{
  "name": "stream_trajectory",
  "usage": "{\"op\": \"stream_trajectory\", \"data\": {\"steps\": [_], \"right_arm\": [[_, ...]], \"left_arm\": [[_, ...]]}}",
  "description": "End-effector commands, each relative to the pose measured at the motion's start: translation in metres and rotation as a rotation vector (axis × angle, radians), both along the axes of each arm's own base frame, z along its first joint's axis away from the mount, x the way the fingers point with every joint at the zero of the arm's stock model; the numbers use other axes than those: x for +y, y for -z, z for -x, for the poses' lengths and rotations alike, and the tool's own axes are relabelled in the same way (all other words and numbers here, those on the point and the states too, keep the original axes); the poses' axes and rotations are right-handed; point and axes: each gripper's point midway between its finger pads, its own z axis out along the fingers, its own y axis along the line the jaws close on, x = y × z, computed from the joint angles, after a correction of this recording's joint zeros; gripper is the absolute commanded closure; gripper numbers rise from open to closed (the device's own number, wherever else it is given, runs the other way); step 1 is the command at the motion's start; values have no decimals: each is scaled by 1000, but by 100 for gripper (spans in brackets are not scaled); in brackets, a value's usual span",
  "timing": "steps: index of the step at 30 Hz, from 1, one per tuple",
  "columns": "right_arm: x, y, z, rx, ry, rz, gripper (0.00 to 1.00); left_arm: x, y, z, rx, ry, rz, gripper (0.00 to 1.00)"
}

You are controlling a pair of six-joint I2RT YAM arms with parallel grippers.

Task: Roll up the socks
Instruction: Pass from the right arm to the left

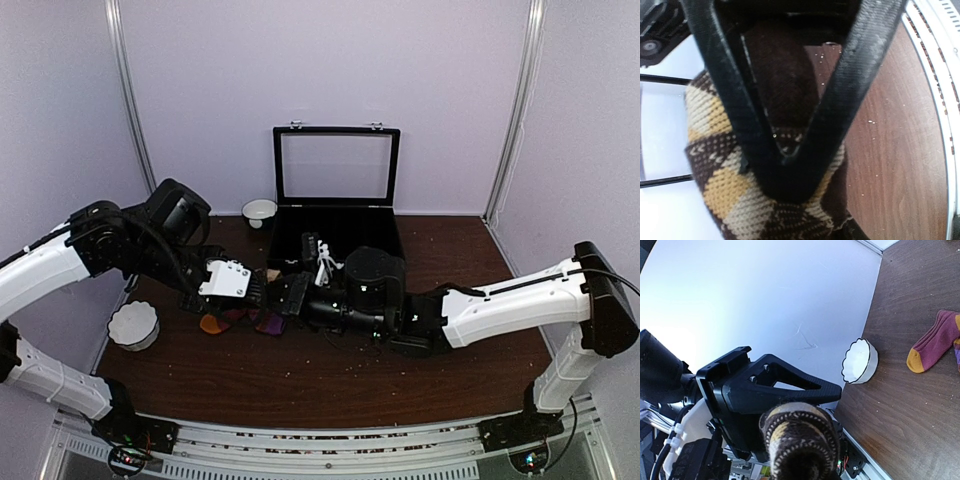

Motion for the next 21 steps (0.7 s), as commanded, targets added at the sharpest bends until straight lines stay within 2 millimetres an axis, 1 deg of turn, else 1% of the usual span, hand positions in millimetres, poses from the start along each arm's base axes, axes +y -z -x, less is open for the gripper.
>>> {"op": "stream_trajectory", "data": {"steps": [1, 4, 5, 6, 7, 8, 9, 10, 11, 12, 14, 15, 17, 21], "right_arm": [[-4, 1, -13, 85, 47, -93, 100], [2, -2, -13, 108, 35, -125, 100], [5, -2, -13, 109, 30, -123, 100], [7, -3, -13, 106, 28, -117, 100], [9, -3, -12, 98, 24, -102, 100], [10, -4, -12, 85, 19, -85, 98], [10, -3, -11, 63, 14, -60, 86], [9, -2, -10, 33, 13, -31, 71], [4, 0, -10, -5, 22, 2, 59], [-3, 1, -11, -59, 34, 39, 48], [-18, -2, -8, -199, 52, 113, 31], [-24, -8, -6, -280, 55, 142, 25], [-33, -20, 3, -428, 43, 194, 19], [-42, -45, 20, -643, 4, 240, 19]], "left_arm": [[-3, -10, -14, -136, -28, 21, 62], [-4, -9, -20, -182, -52, 11, 64], [-6, -10, -22, -200, -56, 9, 65], [-6, -10, -23, -210, -59, 5, 69], [-7, -11, -22, -210, -58, 6, 78], [-7, -11, -19, -195, -43, 3, 90], [-8, -13, -14, -170, -25, 5, 100], [-9, -14, -6, -128, 3, 14, 100], [-9, -13, 7, -64, 45, 14, 100], [-9, -10, 24, 18, 99, 15, 100], [-10, -6, 51, 170, 170, 6, 100], [-12, -7, 67, 261, 216, 11, 100], [-13, -5, 87, 403, 253, -7, 100], [-17, -10, 111, 608, 300, -16, 100]]}}
